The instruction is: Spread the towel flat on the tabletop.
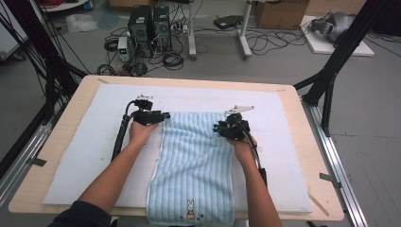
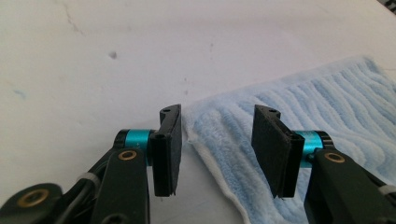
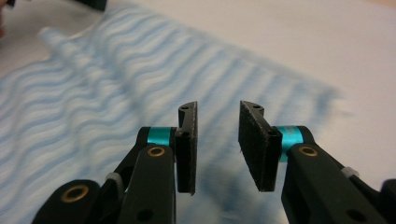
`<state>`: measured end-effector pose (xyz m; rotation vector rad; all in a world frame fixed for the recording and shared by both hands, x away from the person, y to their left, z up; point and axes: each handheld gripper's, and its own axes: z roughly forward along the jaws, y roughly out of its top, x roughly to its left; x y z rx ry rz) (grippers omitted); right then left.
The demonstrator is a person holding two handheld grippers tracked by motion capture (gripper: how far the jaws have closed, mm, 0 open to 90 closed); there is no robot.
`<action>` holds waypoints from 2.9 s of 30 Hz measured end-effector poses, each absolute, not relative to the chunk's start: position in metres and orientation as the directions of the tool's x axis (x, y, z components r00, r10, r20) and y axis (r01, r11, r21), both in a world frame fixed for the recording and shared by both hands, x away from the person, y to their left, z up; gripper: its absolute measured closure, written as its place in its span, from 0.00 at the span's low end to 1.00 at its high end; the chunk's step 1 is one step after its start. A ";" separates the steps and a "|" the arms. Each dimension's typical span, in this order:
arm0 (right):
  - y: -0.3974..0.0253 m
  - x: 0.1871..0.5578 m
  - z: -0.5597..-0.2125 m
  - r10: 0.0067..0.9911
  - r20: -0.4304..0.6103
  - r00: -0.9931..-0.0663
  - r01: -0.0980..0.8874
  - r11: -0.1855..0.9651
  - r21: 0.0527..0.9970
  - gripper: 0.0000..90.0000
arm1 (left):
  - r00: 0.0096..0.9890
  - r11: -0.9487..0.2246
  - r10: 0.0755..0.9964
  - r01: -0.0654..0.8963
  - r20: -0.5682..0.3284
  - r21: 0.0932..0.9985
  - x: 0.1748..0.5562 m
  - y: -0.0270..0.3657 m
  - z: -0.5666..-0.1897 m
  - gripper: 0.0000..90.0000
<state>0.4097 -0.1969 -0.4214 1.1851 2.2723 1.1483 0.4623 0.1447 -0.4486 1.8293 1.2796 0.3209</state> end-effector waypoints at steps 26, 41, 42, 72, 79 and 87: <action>-0.192 0.438 -0.447 0.907 0.033 -0.420 0.616 0.258 0.744 0.72 | 0.416 -0.073 0.879 0.604 -0.236 0.793 0.482 0.165 -0.443 0.58; -0.179 0.446 -0.438 0.934 -0.033 -0.355 0.547 0.236 0.803 0.72 | 0.452 -0.114 0.861 0.617 -0.233 0.778 0.459 0.172 -0.441 0.53; -0.181 0.443 -0.434 0.931 -0.017 -0.365 0.543 0.228 0.808 0.71 | 0.453 -0.115 0.860 0.621 -0.236 0.775 0.458 0.171 -0.443 0.53; -0.199 0.410 -0.447 0.867 0.048 -0.496 0.598 0.301 0.743 0.92 | 0.449 -0.159 0.876 0.615 -0.177 0.772 0.456 0.161 -0.449 0.69; -0.191 0.410 -0.448 0.902 -0.065 -0.427 0.576 0.327 0.749 0.95 | 0.439 -0.196 0.894 0.574 -0.096 0.795 0.459 0.152 -0.452 0.97; -0.204 0.401 -0.432 0.897 0.001 -0.442 0.551 0.271 0.789 0.75 | 0.416 -0.146 0.894 0.622 -0.166 0.769 0.456 0.162 -0.448 0.68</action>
